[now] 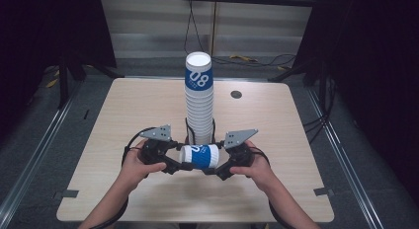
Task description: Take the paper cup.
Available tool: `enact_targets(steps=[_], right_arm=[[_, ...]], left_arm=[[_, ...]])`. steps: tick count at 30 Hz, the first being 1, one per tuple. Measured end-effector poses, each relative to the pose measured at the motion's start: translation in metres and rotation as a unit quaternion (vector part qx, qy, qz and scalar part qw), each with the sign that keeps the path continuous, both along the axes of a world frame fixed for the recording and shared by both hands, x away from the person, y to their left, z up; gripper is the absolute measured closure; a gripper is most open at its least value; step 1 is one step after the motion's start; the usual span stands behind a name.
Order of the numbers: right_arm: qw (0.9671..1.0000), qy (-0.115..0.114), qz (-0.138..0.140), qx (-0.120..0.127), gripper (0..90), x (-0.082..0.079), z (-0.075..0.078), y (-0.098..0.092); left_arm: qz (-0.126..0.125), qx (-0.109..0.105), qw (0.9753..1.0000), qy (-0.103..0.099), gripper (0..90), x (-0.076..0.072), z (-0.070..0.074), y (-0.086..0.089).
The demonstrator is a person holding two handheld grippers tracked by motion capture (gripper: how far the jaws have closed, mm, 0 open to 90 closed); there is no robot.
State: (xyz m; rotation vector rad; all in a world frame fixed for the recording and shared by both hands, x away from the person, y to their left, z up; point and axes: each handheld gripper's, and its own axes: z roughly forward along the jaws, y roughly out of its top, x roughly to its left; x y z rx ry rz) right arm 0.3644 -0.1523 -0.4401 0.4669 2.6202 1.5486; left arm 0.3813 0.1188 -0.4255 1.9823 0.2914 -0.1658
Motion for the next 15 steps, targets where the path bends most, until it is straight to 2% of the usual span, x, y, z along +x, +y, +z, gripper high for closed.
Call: enact_targets(steps=[4,5,7,9,10,15], right_arm=[[1.0,-0.007,0.0,-0.002,15.9,-0.0007,0.0016,-0.0014],[1.0,-0.007,0.0,-0.002,15.9,-0.0007,0.0016,-0.0014],[1.0,-0.004,0.001,0.002,16.7,-0.0008,0.0027,-0.0024],[1.0,-0.003,-0.001,0.004,17.0,-0.0009,0.0031,-0.0032],[1.0,-0.003,-0.002,0.006,17.2,-0.0011,0.0031,-0.004],[1.0,-0.003,-0.007,-0.003,17.3,-0.003,0.005,-0.0097]], left_arm=[[0.008,-0.002,1.0,-0.003,27.8,0.0,0.0009,-0.0007],[0.01,0.001,1.0,0.0,27.8,0.0001,0.0014,-0.0009],[0.017,0.005,0.9998,-0.008,19.1,-0.0005,0.0017,-0.002],[0.01,0.019,0.9997,-0.013,20.8,-0.0021,0.0006,-0.0051],[0.006,0.019,0.9997,-0.013,23.9,-0.0025,0.0002,-0.0061],[0.014,0.022,0.9996,-0.005,16.3,0.0005,-0.0001,-0.0071]])
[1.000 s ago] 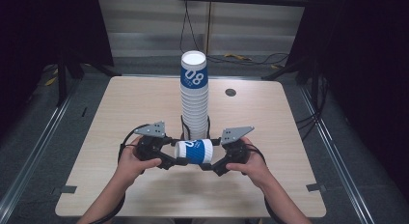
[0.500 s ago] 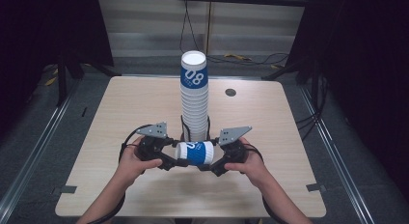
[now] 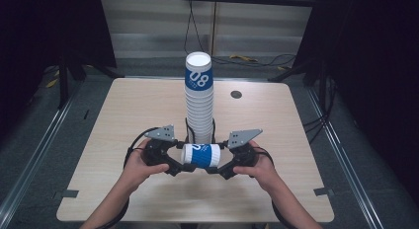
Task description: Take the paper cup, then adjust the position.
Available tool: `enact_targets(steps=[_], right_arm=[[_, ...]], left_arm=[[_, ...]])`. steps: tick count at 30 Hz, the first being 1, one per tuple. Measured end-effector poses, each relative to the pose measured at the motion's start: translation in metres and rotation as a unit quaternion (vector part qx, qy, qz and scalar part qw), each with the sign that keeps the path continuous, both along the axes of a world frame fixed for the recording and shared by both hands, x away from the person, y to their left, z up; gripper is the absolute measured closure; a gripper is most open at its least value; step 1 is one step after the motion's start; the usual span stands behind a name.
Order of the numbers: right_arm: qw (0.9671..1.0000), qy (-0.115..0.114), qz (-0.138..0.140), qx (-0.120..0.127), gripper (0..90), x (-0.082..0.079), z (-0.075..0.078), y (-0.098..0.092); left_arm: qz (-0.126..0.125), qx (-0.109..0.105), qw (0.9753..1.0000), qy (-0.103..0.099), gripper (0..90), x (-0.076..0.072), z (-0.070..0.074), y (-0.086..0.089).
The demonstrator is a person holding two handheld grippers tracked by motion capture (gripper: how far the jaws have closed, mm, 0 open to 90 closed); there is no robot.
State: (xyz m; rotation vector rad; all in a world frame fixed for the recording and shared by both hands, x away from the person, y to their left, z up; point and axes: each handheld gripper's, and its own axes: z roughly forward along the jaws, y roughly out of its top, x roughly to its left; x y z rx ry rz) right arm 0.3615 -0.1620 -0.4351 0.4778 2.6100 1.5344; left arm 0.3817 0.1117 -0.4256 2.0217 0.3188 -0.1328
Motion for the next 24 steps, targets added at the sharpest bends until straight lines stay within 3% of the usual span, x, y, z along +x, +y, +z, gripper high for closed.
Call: enact_targets(steps=[12,19,24], right_arm=[[0.9983,0.015,-0.007,-0.056,17.6,0.002,0.006,-0.009],[0.9959,0.02,-0.008,-0.088,17.5,0.004,0.009,-0.011],[0.9916,0.026,-0.004,-0.127,17.5,0.006,0.012,-0.012]], left_arm=[[0.006,0.061,0.9977,-0.029,15.9,-0.004,-0.003,-0.001],[0.009,0.074,0.9966,-0.034,15.9,-0.006,-0.005,-0.001],[0.013,0.08,0.996,-0.037,15.9,-0.007,-0.008,0.001]])
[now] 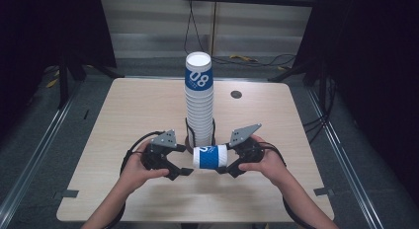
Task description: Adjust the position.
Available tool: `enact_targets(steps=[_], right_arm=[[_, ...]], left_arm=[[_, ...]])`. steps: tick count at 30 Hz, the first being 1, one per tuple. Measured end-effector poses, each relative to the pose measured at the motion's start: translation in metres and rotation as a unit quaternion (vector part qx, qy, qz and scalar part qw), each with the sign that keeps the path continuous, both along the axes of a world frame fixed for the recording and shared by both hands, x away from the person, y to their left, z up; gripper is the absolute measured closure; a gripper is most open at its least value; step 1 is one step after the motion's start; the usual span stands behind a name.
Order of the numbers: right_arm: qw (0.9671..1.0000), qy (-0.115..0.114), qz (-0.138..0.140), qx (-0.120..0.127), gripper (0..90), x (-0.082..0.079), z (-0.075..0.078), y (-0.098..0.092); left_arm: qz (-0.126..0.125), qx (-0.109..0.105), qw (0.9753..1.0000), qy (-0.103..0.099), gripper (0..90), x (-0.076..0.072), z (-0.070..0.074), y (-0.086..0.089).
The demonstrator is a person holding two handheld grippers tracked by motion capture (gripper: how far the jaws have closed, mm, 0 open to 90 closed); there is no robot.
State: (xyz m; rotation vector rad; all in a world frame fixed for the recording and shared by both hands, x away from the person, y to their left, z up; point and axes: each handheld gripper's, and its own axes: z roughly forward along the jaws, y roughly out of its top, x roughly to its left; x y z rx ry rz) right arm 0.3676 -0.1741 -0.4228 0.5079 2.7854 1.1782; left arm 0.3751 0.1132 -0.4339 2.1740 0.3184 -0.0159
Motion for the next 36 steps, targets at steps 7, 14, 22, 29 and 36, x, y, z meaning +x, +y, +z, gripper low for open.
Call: enact_targets(steps=[7,14,22,29,36], right_arm=[[0.9993,-0.001,0.015,-0.033,17.5,0.002,0.006,0.004],[0.9976,-0.004,0.024,-0.066,17.5,0.004,0.012,0.007],[0.9942,-0.006,0.036,-0.102,17.4,0.007,0.016,0.013],[0.9905,-0.009,0.046,-0.129,17.4,0.008,0.02,0.018],[0.9838,-0.02,0.062,-0.167,17.3,0.007,0.025,0.023]], left_arm=[[0.001,0.018,0.9998,-0.003,16.0,-0.002,-0.004,0.002],[0.008,0.019,0.9998,0.0,16.0,-0.002,-0.005,0.006],[0.008,0.022,0.9997,-0.005,16.0,-0.003,-0.005,0.004],[0.003,0.026,0.9996,-0.006,16.0,-0.004,-0.005,0.002],[0.004,0.03,0.9995,-0.009,16.0,-0.005,-0.004,0.001]])
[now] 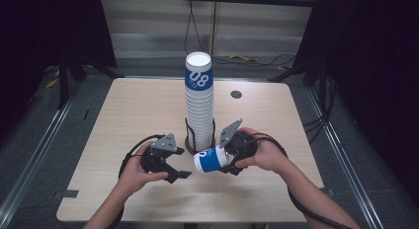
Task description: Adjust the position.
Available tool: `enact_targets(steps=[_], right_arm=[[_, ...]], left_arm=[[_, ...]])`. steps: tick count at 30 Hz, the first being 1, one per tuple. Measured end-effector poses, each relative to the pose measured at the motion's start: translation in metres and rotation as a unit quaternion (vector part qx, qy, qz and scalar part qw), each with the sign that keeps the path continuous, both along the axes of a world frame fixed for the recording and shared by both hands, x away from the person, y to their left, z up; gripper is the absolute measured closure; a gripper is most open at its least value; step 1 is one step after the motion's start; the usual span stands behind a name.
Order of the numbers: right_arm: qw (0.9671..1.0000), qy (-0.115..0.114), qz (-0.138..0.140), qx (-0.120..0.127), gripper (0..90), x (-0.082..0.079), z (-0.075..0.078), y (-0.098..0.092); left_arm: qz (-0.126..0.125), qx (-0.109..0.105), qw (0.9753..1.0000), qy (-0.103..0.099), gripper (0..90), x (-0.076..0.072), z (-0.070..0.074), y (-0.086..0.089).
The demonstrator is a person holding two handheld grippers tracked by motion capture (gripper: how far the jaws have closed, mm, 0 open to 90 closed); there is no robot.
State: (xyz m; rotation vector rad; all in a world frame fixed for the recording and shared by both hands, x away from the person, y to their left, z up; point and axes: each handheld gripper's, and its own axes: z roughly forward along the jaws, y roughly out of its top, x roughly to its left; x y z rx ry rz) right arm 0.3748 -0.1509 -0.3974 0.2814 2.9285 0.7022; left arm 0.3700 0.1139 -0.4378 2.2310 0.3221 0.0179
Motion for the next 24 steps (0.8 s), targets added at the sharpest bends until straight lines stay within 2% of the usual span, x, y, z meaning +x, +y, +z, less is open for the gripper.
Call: enact_targets(steps=[2,10,19,24], right_arm=[[0.9999,0.005,-0.003,-0.013,17.3,-0.001,0.002,0.002],[0.9993,0.004,0.007,-0.037,17.3,-0.001,0.007,0.01],[0.9985,0.013,0.009,-0.053,17.3,0.001,0.008,0.015],[0.9977,0.017,0.013,-0.064,17.2,0.002,0.01,0.017]], left_arm=[[-0.003,0.002,1.0,-0.003,16.0,-0.001,0.001,-0.001],[-0.004,0.005,0.9999,-0.012,16.0,-0.003,0.001,-0.004],[-0.01,0.005,0.9997,-0.021,16.0,-0.006,0.001,-0.009],[-0.01,-0.003,0.9995,-0.029,16.0,-0.007,0.002,-0.012]])
